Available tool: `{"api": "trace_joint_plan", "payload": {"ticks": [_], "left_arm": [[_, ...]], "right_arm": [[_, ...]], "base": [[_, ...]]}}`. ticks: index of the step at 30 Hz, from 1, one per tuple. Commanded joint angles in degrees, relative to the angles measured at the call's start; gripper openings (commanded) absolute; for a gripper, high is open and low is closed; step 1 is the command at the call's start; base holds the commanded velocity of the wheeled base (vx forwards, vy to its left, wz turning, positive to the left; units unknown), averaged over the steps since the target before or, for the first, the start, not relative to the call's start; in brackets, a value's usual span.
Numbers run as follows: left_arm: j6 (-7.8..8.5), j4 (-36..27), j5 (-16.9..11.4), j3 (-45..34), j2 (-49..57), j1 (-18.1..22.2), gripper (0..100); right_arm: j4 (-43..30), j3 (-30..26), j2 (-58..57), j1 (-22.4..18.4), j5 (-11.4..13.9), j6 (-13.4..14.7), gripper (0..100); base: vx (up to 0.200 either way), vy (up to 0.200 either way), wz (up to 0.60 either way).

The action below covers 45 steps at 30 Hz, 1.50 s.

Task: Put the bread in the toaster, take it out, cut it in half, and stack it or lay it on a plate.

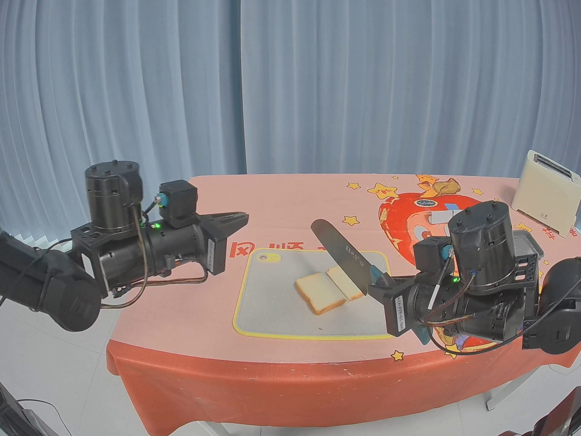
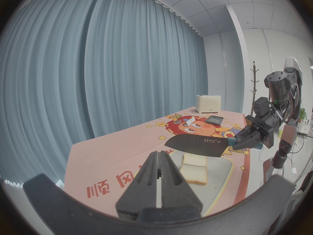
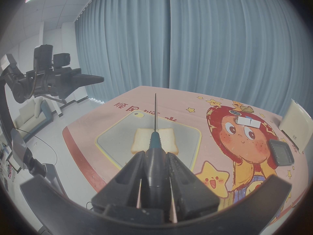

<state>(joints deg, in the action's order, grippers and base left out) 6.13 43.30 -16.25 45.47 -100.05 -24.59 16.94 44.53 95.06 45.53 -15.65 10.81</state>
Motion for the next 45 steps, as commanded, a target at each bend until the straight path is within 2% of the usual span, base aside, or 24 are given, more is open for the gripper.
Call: {"api": "trace_joint_plan", "payload": {"ticks": [1,4,7,14,16,23,24,27,33,35,36,43,45], "left_arm": [[-0.07,0.03,0.43,-5.74,8.73,1.91,0],[0.02,0.03,0.61,-8.73,11.19,2.00,0],[0.11,0.03,0.78,-12.60,15.23,3.76,0],[0.64,0.12,1.13,-20.42,27.01,11.40,0],[0.55,0.03,0.96,-23.85,32.81,16.15,0],[0.11,0.03,1.84,-33.34,45.82,18.52,0],[0.11,0.03,2.71,-35.63,49.07,20.11,0],[0.02,0.03,2.71,-39.23,55.31,22.83,0],[0.20,-0.67,3.42,-45.47,65.60,23.89,0],[0.20,-5.86,4.21,-45.47,70.60,25.03,0],[0.20,-5.86,4.21,-45.47,70.60,25.03,0],[0.55,-30.73,10.27,-45.47,95.21,27.84,0],[0.28,-36.36,10.89,-45.47,96.97,27.93,0]], "right_arm": [[0.02,-0.15,-0.93,-0.18,0.01,0.09,0],[0.02,-0.32,-1.11,-0.18,0.01,0.09,0],[0.11,-0.67,-1.11,-0.18,-0.08,0.09,0],[0.55,-0.67,-1.99,0.35,-2.19,0.00,0],[1.78,-0.94,-2.43,0.35,-2.28,0.00,0],[3.80,-1.20,-2.95,-0.18,-2.36,-0.09,0],[3.80,-1.29,-2.95,-0.18,-2.36,-0.09,0],[3.80,-1.38,-3.30,-0.18,-2.45,-0.09,0],[3.89,-1.29,-3.83,-0.27,-2.54,-0.09,0],[3.89,-1.29,-4.01,-0.27,-2.80,-0.09,0],[3.89,-1.29,-4.01,-0.27,-2.80,-0.09,0],[3.80,-1.64,-6.64,-0.09,-3.16,-0.18,0],[3.80,-1.64,-6.73,-0.09,-3.16,-0.18,0]], "base": [[0.000,0.000,0.00],[0.000,0.000,0.00],[0.000,0.000,0.00],[0.000,0.000,0.00],[0.000,0.000,0.00],[0.000,0.000,0.00],[0.000,0.000,0.00],[0.000,0.000,0.00],[0.000,0.000,0.00],[0.000,0.000,0.00],[0.000,0.000,0.00],[0.000,0.000,0.00],[0.000,0.000,0.00]]}}
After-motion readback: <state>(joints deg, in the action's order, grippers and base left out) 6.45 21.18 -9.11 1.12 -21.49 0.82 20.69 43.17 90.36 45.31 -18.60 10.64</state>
